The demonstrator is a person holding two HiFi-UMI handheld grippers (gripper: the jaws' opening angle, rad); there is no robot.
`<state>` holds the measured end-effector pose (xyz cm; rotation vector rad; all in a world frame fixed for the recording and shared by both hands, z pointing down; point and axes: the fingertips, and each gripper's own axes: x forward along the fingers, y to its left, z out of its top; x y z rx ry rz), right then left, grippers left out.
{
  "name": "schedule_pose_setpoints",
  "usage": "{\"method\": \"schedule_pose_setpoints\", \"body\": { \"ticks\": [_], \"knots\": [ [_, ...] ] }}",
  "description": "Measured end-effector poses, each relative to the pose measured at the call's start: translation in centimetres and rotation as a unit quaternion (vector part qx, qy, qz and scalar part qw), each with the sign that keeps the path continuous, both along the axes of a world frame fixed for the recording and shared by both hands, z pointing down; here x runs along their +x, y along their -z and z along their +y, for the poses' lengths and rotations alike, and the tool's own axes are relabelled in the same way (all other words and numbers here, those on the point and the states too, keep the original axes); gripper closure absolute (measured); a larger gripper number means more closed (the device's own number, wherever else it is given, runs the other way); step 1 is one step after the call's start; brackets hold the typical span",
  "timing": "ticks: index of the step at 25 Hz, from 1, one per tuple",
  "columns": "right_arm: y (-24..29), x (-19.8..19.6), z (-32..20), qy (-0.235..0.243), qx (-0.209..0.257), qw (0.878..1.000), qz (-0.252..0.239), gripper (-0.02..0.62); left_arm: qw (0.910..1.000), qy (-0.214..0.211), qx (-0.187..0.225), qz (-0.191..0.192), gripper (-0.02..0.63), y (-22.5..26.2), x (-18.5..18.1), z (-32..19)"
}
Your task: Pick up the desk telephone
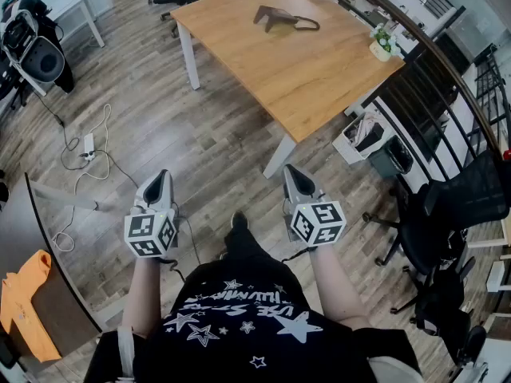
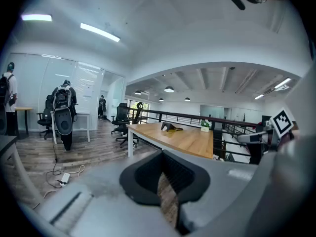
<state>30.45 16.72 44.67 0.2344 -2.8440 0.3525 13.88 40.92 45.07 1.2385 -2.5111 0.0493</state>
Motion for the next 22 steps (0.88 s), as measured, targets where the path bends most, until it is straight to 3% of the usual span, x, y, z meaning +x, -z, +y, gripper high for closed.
{"method": "schedule_pose_setpoints", "body": {
  "ticks": [7, 16, 22],
  "knots": [
    [-0.2, 0.9, 0.4, -0.008, 0.005, 1.000, 0.004, 0.595, 0.9999, -0.004, 0.005, 0.008, 0.604, -0.3, 0.9, 0.0],
    [-0.2, 1.0, 0.9, 0.009, 0.003, 1.000, 0.006, 0.595, 1.0000, 0.004, 0.003, -0.008, 0.604, 0.5, 1.2, 1.0],
    [1.6, 0.4, 2.9, 0.039, 0.043, 0.998, -0.032, 0.594, 0.9995, 0.006, -0.003, -0.031, 0.604, 1.8, 1.0, 2.4]
  ]
}}
